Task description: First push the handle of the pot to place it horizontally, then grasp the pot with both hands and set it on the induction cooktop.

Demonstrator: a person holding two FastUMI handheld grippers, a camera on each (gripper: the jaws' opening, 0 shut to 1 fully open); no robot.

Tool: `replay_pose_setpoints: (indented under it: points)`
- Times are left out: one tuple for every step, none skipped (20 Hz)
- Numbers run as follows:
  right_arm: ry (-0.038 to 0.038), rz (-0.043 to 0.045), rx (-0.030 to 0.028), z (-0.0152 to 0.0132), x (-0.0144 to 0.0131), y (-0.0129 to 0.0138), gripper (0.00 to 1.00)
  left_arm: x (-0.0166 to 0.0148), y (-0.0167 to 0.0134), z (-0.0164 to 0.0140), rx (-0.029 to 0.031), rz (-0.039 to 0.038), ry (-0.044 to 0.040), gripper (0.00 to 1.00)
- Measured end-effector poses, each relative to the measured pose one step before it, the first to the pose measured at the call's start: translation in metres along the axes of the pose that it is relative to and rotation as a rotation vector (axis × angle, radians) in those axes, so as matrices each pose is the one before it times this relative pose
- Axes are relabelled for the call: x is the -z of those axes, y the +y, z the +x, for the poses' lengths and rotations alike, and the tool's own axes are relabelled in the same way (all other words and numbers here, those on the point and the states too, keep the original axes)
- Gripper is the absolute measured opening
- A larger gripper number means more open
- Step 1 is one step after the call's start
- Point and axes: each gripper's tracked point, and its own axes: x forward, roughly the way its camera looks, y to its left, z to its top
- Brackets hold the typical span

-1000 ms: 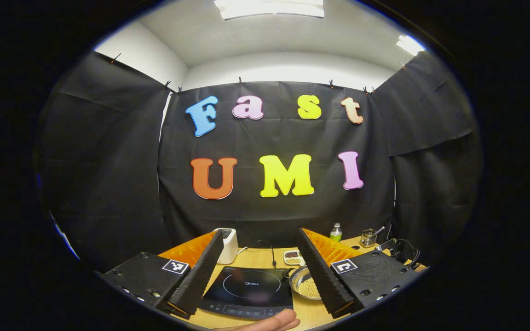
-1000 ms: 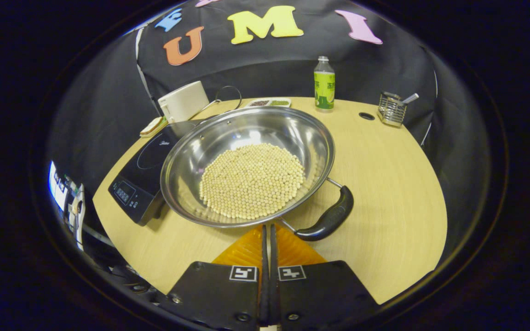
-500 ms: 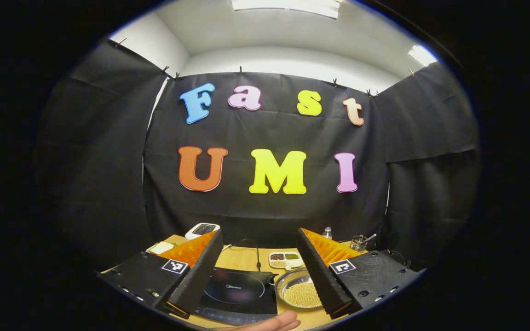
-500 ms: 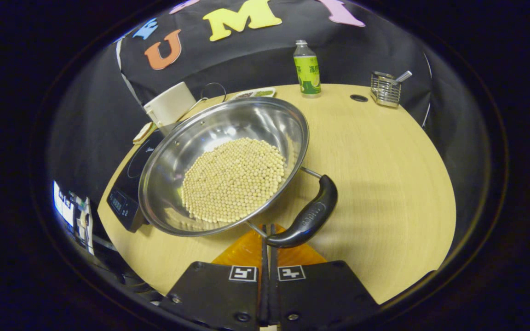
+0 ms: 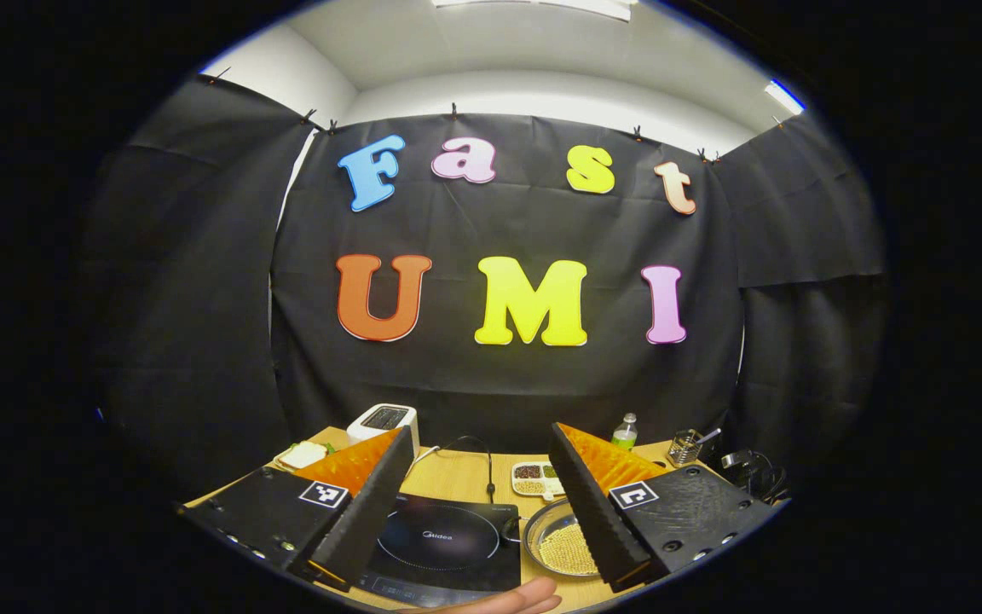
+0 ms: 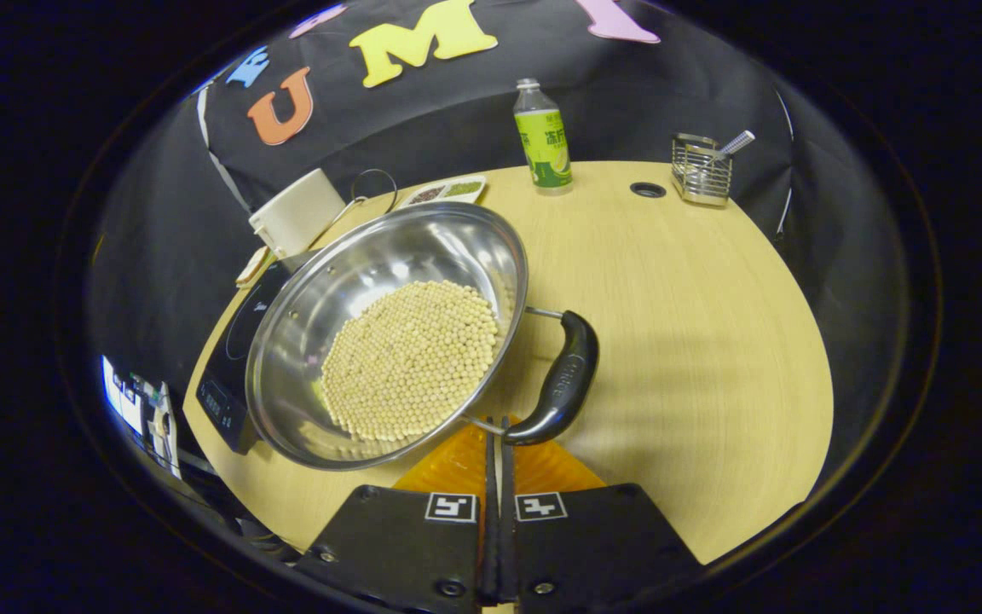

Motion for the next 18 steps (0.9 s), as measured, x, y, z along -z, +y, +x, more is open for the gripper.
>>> replay_pose_setpoints:
  points:
    - [-0.00066,0.00759,0.00817,0.0014,-0.00377,-0.00377,0.04,0.00328,0.00247,0.00299,-0.00669,0.00068,0.00848,0.95]
    - [-0.00077,0.0036,0.01402,0.00123,-0.00347,-0.00486,0.04,0.00158,0.00122,0.00451,-0.00146,0.00202,0.00459,0.95]
    - [-0.00216,0.00727,0.01026,0.00172,-0.00342,-0.00358,0.04,0.00174,0.0016,0.00215,-0.00335,0.00206,0.00437,0.95]
    - [0.00019,0.01068,0.00473,0.00119,-0.00359,-0.00258,0.04,0.00252,0.00254,0.00487,-0.00497,0.00069,0.00516,0.95]
    - [0.00008,0.01167,0.00287,0.00067,-0.00164,-0.00131,0.04,0.00315,0.0006,0.00291,-0.00334,-0.00263,0.00622,0.95]
    - [-0.00195,0.00856,0.00391,0.00116,-0.00332,-0.00141,0.04,0.00363,0.00074,0.00227,-0.00071,-0.00387,0.00746,0.95]
    - [-0.00363,0.00655,0.00745,0.0015,-0.00317,-0.00256,0.04,0.00453,0.0,0.00304,0.00082,-0.00329,0.0095,0.95]
    - [-0.00406,0.00108,0.01012,0.00074,-0.00292,-0.00254,0.04,0.0038,0.00014,0.00071,-0.00017,-0.0019,0.01201,0.95]
    - [-0.00769,-0.00735,0.01287,0.00099,-0.00248,-0.00258,0.0,0.0055,0.00047,0.00199,-0.00123,-0.00007,0.01253,0.95]
    - [-0.00759,-0.00612,0.01409,0.00072,-0.00274,-0.00312,0.04,0.00652,0.00004,0.00301,0.00092,0.00219,0.01223,0.95]
    - [-0.00693,-0.00132,0.01044,0.00057,-0.00127,-0.00132,0.0,0.00626,-0.00142,0.00311,0.00054,0.00079,0.01136,0.95]
    - [-0.0083,-0.00008,0.01078,-0.00067,-0.00163,-0.00118,0.04,0.00607,-0.00039,0.00349,0.00322,-0.00006,0.01519,0.95]
    - [-0.0074,0.00163,0.00919,-0.00041,-0.00199,-0.0012,0.04,0.00716,-0.00237,0.00325,0.00542,-0.00227,0.01523,0.95]
    - [-0.00669,0.0025,0.00779,-0.00069,-0.0013,-0.00144,0.04,0.00625,-0.00197,0.00332,0.00762,-0.00318,0.01566,0.95]
    - [-0.00692,0.00302,0.00526,-0.00172,-0.0005,-0.00049,0.04,0.00607,-0.00242,0.00302,0.00767,-0.00415,0.01684,0.96]
    - [-0.00642,0.00383,0.00166,-0.00294,-0.00093,0.00081,0.04,0.00638,-0.00155,0.00365,0.00597,-0.00462,0.01483,0.95]
    - [-0.00923,0.00026,-0.00354,-0.00407,-0.00011,0.00106,0.04,0.00534,-0.00159,0.00325,0.00424,-0.00348,0.01361,0.95]
    - [-0.01222,0.00142,0.00115,-0.00447,-0.00166,-0.00079,0.04,0.00586,-0.0017,0.00284,0.0035,-0.00123,0.01644,0.95]
